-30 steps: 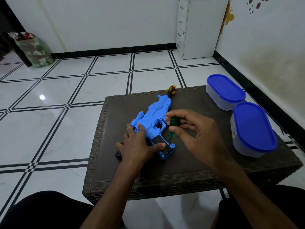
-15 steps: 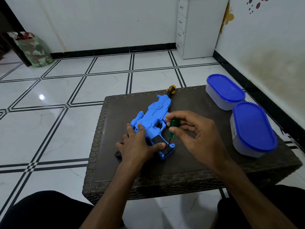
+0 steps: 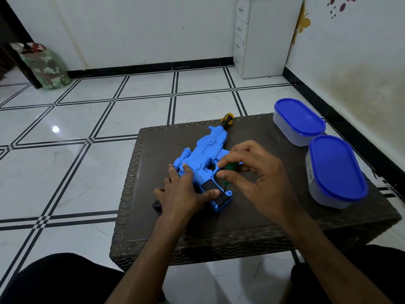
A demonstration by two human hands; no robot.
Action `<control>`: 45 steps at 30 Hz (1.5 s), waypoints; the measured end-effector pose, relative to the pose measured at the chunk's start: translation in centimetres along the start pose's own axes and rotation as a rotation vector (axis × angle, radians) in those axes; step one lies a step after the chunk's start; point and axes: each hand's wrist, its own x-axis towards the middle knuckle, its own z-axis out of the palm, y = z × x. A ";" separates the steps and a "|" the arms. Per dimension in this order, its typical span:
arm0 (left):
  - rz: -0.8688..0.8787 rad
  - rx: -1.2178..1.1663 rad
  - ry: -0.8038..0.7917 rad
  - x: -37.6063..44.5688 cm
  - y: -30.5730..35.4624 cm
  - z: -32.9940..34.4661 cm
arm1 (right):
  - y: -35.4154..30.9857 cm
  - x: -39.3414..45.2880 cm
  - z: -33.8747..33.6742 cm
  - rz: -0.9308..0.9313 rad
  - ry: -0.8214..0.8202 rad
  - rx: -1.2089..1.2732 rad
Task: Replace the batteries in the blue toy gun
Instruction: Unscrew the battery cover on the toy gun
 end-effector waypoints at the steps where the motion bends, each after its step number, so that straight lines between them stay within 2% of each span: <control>1: 0.000 0.000 -0.001 0.0 0.0 0.0 | 0.0 0.0 0.1 -0.002 0.004 -0.002; 6: -0.002 0.004 -0.006 -0.1 0.2 -0.2 | -0.2 -0.2 0.0 0.092 -0.012 0.067; 14: -0.004 0.004 0.001 0.0 0.1 0.1 | 0.2 -0.1 -0.1 0.025 0.000 0.008; 19: -0.009 0.002 0.002 -0.1 0.2 -0.1 | 0.0 -0.3 -0.2 0.105 0.015 0.072; 23: -0.008 0.007 -0.002 -0.1 0.2 -0.1 | 0.0 -0.4 -0.2 0.045 -0.038 0.022; 29: -0.005 0.016 0.000 0.0 0.1 0.0 | 0.1 -0.2 -0.1 0.020 -0.009 -0.014; 33: -0.006 0.016 -0.001 0.0 0.1 0.0 | -0.2 -0.4 -0.2 0.095 -0.012 0.052; 38: -0.008 0.010 -0.005 -0.1 0.1 -0.1 | 0.0 -0.4 -0.2 0.036 -0.069 0.001; 42: -0.006 0.017 -0.006 -0.1 0.1 -0.1 | 0.2 -0.3 0.0 0.026 -0.048 -0.035; 45: -0.010 0.002 -0.007 -0.1 0.2 -0.1 | 0.0 -0.3 -0.1 0.091 -0.021 0.019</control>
